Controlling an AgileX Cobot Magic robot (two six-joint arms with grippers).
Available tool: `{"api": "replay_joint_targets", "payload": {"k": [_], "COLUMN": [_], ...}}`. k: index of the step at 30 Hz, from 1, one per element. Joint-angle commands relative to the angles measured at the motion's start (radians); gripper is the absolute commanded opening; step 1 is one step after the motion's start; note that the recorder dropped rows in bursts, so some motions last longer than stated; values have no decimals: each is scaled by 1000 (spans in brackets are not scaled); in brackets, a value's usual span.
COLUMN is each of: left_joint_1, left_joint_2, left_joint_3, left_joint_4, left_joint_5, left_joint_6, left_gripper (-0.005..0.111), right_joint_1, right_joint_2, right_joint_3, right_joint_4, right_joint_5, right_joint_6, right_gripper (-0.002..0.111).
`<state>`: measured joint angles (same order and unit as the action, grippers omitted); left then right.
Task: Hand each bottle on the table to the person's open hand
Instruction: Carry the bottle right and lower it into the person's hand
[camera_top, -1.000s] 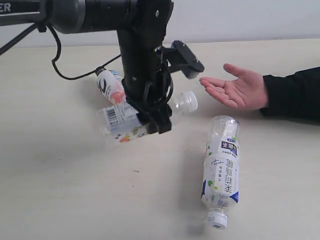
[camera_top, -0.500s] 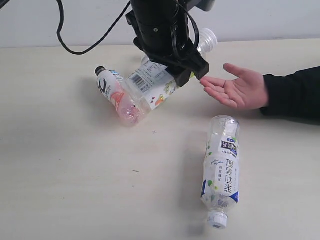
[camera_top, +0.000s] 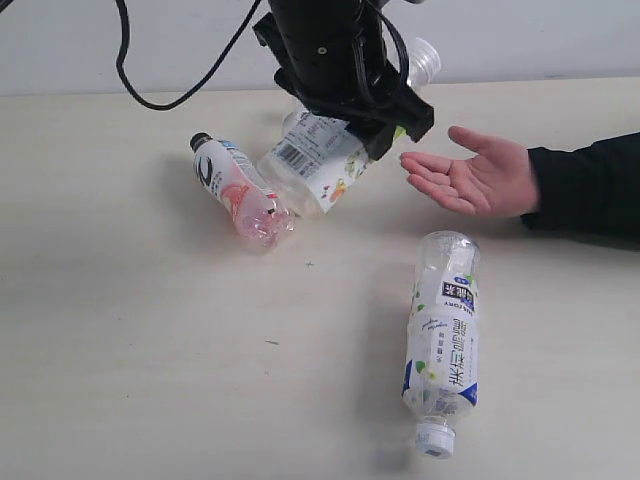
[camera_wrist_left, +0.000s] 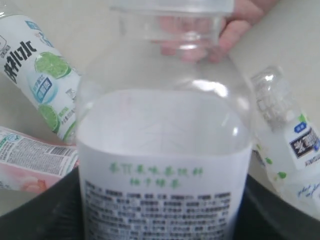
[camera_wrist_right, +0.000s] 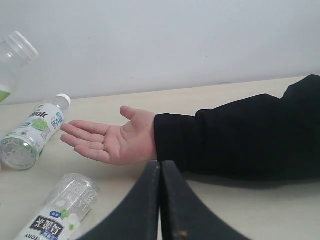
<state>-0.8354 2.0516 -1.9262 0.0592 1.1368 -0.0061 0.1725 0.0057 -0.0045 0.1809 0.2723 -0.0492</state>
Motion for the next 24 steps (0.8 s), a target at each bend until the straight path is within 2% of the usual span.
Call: {"api": "replay_joint_targets", "payload": {"k": [1,7,13,19,24], "left_joint_1": [-4,-4,-2,3,16], "left_joint_2": [-16,14,141,266,330], "left_joint_3": [-7,-34,-203,-327,-347], "left_joint_4": [-59,-198,-425,-425,-436], "left_joint_5": [-122,-281,-301,-337,-342], "left_joint_6": [-107,-196,-227,-458,-552], "left_gripper": [0,0,0,0,0], "right_joint_1": [-5,-5,-5,-5,-5], "right_joint_2": [-6,-6,-6,-6,-6], "right_joint_3": [5,5,5,5,5], "right_joint_4": [2,2,2,2,2], "right_joint_5": [-5,-5,-5,-5,-5], "right_joint_6": [2,2,2,2,2], "right_gripper": [0,0,0,0,0]}}
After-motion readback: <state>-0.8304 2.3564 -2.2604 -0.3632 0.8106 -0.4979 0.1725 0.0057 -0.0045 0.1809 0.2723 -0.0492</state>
